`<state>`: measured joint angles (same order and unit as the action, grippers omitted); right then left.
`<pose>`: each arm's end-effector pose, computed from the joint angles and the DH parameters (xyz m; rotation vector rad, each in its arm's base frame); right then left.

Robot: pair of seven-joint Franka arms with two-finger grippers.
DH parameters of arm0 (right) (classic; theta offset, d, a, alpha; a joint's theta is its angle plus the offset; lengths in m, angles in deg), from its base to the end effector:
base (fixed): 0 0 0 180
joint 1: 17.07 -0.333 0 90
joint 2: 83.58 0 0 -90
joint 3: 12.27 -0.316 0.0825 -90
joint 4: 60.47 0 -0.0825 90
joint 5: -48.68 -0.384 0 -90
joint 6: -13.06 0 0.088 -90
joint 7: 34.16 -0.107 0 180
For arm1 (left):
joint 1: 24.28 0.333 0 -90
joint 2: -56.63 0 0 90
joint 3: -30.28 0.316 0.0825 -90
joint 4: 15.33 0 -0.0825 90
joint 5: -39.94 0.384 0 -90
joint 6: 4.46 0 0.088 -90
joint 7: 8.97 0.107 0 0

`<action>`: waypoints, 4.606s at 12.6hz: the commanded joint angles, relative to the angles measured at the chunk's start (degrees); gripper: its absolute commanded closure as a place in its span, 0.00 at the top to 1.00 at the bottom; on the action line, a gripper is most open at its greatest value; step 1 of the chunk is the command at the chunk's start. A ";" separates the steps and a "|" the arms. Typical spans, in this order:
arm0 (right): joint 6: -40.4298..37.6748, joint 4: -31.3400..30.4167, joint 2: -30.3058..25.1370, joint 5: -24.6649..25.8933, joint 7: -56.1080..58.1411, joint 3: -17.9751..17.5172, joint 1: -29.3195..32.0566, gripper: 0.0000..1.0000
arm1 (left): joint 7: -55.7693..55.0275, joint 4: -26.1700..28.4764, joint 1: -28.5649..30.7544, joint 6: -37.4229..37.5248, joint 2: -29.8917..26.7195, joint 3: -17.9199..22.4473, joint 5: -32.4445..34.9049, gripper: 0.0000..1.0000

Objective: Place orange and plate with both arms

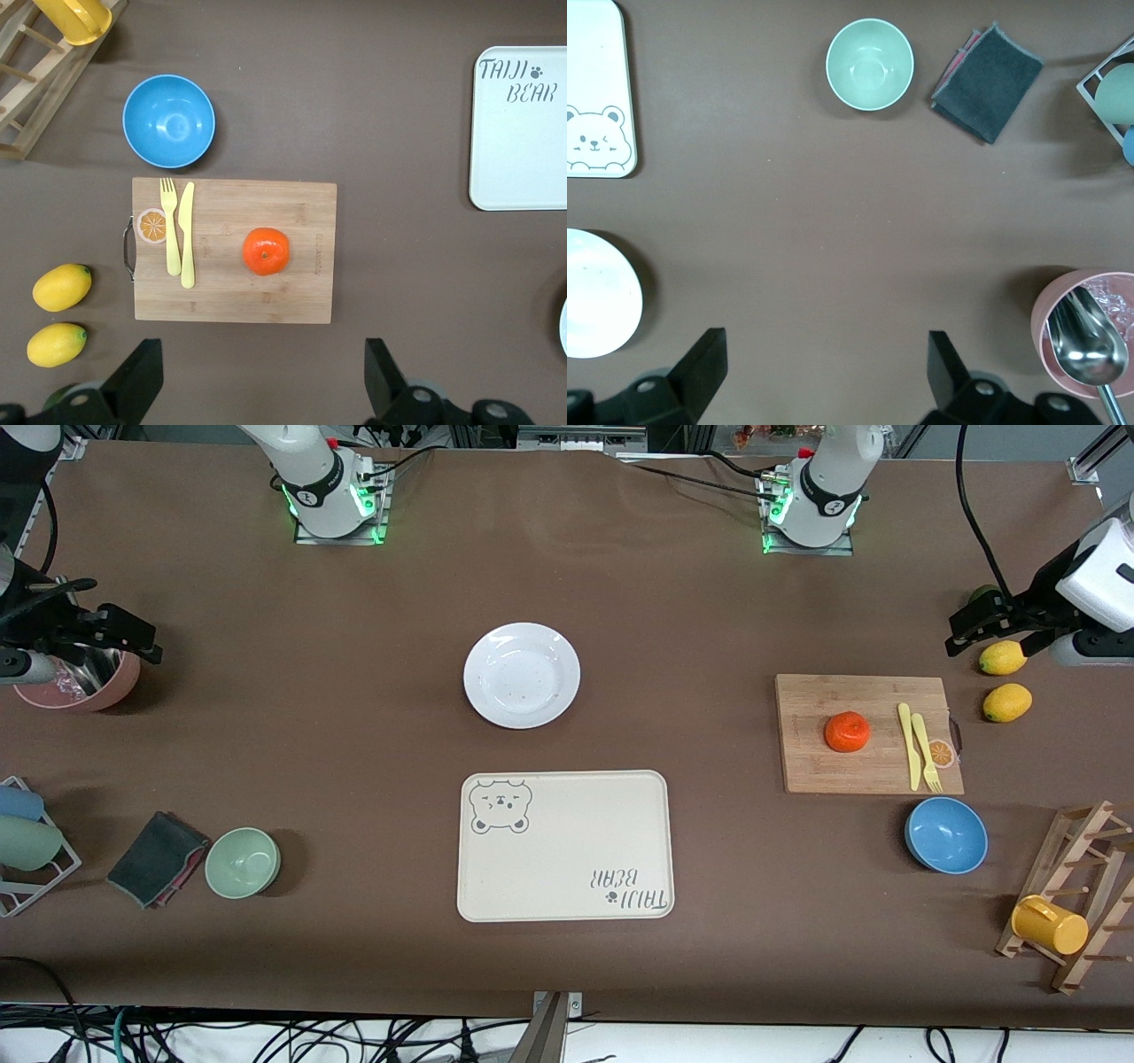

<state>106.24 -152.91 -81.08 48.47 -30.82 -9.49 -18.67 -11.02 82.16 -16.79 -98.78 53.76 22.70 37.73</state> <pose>0.5704 -0.0108 0.5846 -3.1379 -0.0588 0.0480 0.5435 -0.0064 0.5964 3.1093 0.0582 -0.0097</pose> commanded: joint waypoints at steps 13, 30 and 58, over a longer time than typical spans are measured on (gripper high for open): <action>0.16 -0.11 -0.30 -0.84 -0.26 -0.15 0.11 1.00 | 2.31 -1.68 0.59 0.97 0.94 0.20 0.54 1.00; -0.01 -0.11 -0.30 -0.84 -0.26 -0.15 0.11 1.00 | 2.31 -1.77 0.94 1.24 0.94 0.20 0.54 1.00; -0.28 -0.19 -0.30 -0.93 -0.35 -0.15 0.19 1.00 | 2.48 -0.11 -0.02 -2.44 23.86 -0.33 6.68 1.00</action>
<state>106.27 -152.95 -81.03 48.41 -30.82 -9.51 -18.71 -9.62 82.42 -16.53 -99.91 75.27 22.61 41.11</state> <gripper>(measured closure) 0.000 0.000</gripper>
